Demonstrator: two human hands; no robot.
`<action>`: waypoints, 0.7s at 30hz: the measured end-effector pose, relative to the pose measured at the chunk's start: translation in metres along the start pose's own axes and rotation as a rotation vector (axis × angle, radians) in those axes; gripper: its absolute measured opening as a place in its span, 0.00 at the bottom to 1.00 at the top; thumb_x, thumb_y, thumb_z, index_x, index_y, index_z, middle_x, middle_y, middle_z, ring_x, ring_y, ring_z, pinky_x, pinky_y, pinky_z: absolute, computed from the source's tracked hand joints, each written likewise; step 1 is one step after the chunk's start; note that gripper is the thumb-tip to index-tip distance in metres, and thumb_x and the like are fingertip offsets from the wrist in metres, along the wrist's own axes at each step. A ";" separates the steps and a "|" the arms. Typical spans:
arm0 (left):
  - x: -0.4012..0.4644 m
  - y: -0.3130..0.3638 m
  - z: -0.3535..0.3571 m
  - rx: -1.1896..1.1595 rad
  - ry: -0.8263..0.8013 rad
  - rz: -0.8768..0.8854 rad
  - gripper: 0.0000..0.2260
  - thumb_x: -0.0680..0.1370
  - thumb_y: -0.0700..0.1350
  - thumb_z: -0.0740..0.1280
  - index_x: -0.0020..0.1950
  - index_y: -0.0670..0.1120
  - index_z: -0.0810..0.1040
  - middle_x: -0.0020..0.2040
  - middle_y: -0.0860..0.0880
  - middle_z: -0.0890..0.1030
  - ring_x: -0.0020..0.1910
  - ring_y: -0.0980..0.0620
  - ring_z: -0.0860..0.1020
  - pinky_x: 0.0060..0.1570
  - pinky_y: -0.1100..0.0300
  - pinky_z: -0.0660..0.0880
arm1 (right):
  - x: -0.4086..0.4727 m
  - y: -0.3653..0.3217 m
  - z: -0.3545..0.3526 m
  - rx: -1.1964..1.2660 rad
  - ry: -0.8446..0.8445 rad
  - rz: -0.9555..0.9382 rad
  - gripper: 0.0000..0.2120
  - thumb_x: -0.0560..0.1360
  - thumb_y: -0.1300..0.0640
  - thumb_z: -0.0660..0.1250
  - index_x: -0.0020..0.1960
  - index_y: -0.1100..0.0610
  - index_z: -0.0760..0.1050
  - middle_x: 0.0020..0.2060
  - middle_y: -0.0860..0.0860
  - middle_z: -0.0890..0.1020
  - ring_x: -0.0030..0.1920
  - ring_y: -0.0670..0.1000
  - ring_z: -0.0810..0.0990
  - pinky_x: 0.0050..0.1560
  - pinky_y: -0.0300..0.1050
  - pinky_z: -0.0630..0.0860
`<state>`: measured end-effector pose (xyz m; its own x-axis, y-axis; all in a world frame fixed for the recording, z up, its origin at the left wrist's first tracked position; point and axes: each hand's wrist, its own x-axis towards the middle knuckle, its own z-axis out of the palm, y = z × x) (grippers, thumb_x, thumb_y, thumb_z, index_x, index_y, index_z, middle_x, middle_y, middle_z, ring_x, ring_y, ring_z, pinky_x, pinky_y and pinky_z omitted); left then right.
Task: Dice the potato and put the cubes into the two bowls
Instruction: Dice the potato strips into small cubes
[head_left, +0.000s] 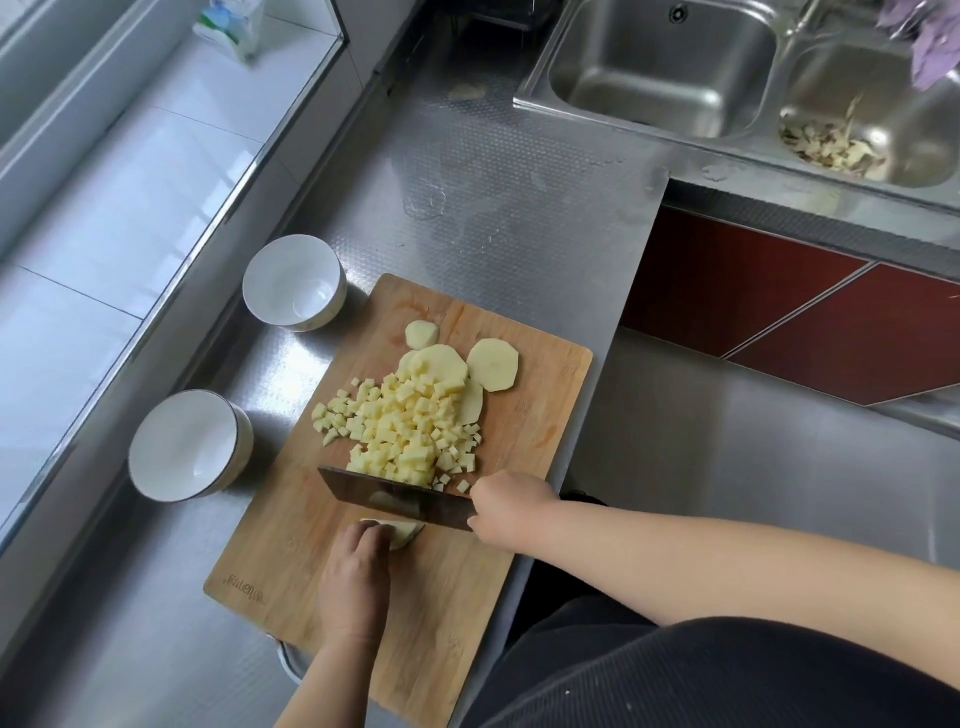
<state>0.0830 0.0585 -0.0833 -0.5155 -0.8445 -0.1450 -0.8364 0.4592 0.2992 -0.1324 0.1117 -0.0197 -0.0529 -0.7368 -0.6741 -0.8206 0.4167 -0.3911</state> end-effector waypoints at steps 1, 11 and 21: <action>-0.001 0.001 0.000 0.001 0.004 -0.006 0.11 0.68 0.33 0.76 0.48 0.42 0.83 0.47 0.45 0.81 0.44 0.44 0.80 0.36 0.59 0.74 | 0.000 0.001 0.000 -0.002 0.001 -0.004 0.12 0.82 0.53 0.58 0.58 0.61 0.74 0.49 0.57 0.78 0.40 0.55 0.71 0.33 0.43 0.66; -0.004 -0.002 0.007 -0.039 0.007 -0.139 0.10 0.71 0.33 0.73 0.51 0.42 0.83 0.50 0.45 0.82 0.39 0.40 0.80 0.32 0.57 0.73 | -0.013 -0.010 0.001 -0.103 0.054 -0.083 0.09 0.81 0.60 0.57 0.49 0.60 0.75 0.36 0.54 0.73 0.37 0.57 0.71 0.28 0.42 0.60; -0.007 -0.014 0.012 -0.011 0.015 -0.036 0.15 0.66 0.30 0.76 0.52 0.39 0.83 0.49 0.42 0.83 0.37 0.39 0.81 0.30 0.53 0.78 | -0.014 -0.023 -0.002 -0.139 -0.027 -0.049 0.09 0.77 0.67 0.59 0.39 0.58 0.67 0.32 0.52 0.65 0.33 0.54 0.68 0.29 0.42 0.62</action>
<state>0.0960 0.0617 -0.0980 -0.4820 -0.8646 -0.1421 -0.8524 0.4252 0.3043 -0.1138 0.1113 -0.0002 0.0031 -0.7391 -0.6736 -0.8929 0.3013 -0.3347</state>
